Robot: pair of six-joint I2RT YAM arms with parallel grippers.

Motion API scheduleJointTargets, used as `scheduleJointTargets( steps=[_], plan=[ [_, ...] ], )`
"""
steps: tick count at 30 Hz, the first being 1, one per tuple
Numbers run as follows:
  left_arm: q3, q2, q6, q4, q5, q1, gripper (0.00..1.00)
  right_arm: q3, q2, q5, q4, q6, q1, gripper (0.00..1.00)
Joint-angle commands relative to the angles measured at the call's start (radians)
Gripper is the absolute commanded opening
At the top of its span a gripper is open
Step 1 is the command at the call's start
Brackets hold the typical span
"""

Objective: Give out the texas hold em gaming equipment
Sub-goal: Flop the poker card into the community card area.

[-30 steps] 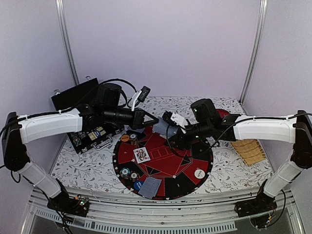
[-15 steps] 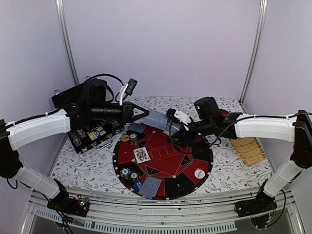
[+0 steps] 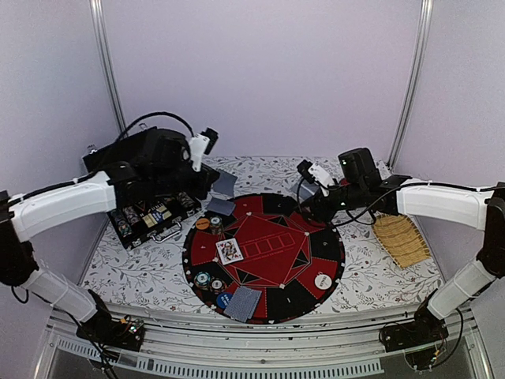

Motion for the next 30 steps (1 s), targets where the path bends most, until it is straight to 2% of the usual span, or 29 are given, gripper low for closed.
scheduleJointTargets(
  steps=[1,7,14,19,25,30],
  plan=[
    [0.071,0.188,0.173,-0.058,-0.388,-0.162,0.0,-0.022,-0.059,0.054,-0.05,0.039,-0.059,0.51],
    [0.149,0.401,0.334,0.034,-0.632,-0.286,0.0,-0.059,-0.122,0.052,-0.06,0.057,-0.123,0.51],
    [0.11,0.524,0.495,0.161,-0.743,-0.341,0.0,-0.065,-0.141,0.038,-0.073,0.054,-0.15,0.51],
    [0.068,0.584,0.584,0.203,-0.699,-0.382,0.0,-0.063,-0.143,0.022,-0.071,0.05,-0.154,0.51],
    [0.078,0.668,0.567,0.146,-0.639,-0.404,0.0,-0.064,-0.148,-0.003,-0.071,0.052,-0.154,0.51],
    [0.132,0.698,0.496,0.037,-0.567,-0.407,0.0,-0.065,-0.154,-0.006,-0.074,0.05,-0.154,0.51]
  ],
)
